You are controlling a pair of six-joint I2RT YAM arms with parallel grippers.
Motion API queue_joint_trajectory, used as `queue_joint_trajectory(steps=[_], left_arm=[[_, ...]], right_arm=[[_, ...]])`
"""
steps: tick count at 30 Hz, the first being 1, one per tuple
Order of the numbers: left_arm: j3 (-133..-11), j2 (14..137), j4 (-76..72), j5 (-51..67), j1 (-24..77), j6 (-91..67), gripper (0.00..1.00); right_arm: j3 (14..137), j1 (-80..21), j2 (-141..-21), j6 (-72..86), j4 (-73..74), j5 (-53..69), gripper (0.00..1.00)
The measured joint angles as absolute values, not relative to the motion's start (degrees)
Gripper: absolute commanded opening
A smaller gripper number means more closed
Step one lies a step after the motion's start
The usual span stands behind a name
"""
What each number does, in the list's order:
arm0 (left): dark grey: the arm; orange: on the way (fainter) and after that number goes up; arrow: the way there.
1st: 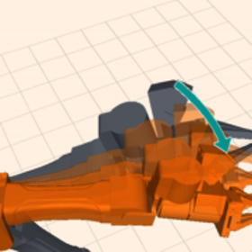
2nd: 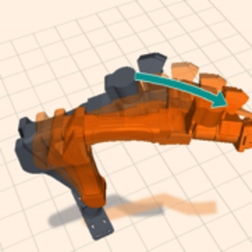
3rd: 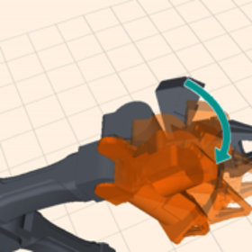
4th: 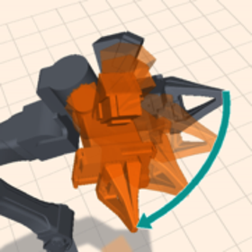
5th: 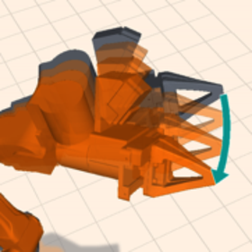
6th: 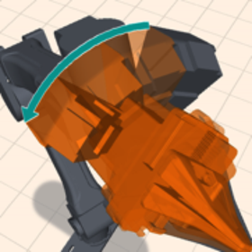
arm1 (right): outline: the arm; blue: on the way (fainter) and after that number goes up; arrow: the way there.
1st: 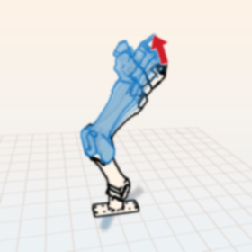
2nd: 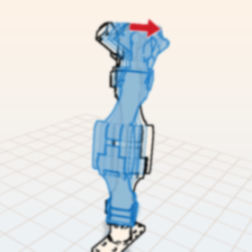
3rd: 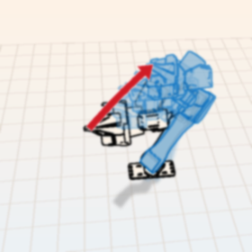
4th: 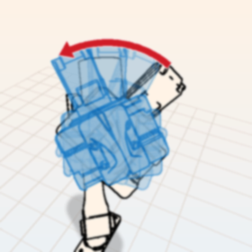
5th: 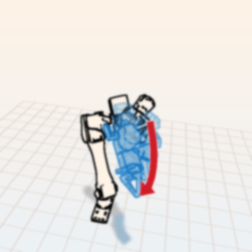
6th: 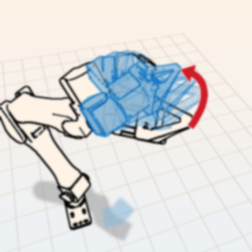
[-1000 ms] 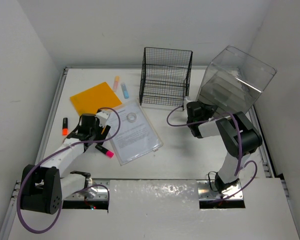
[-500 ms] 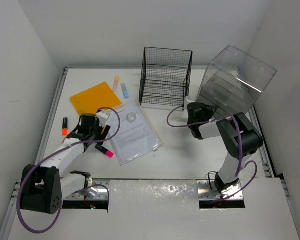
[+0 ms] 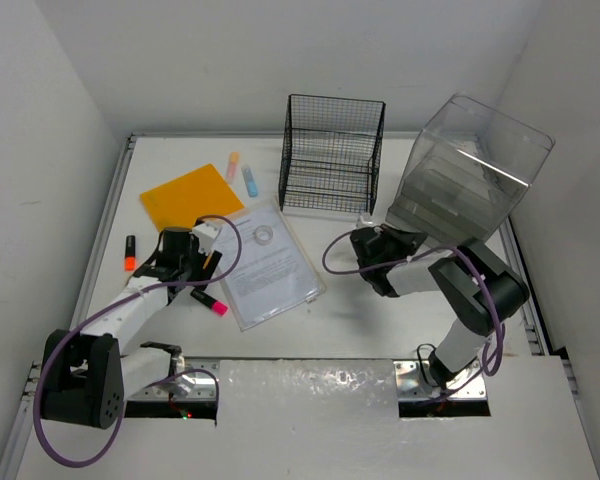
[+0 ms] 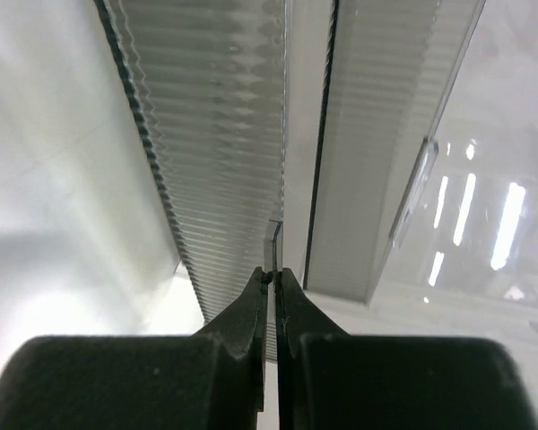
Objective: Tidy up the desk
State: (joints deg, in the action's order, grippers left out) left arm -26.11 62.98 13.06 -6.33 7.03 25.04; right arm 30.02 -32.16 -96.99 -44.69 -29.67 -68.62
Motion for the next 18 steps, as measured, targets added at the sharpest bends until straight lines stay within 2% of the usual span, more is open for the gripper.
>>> queue_joint_trajectory(steps=[8,18], left_arm=[[-25.9,62.1,13.1,-5.7,7.0,25.2,0.74],[-25.5,61.3,13.1,-5.6,7.0,25.3,0.74]], right_arm=[[30.4,-39.9,-96.6,-33.5,-15.6,-75.7,0.0],[31.2,-46.2,-95.2,-22.6,-2.5,-77.8,0.0]])
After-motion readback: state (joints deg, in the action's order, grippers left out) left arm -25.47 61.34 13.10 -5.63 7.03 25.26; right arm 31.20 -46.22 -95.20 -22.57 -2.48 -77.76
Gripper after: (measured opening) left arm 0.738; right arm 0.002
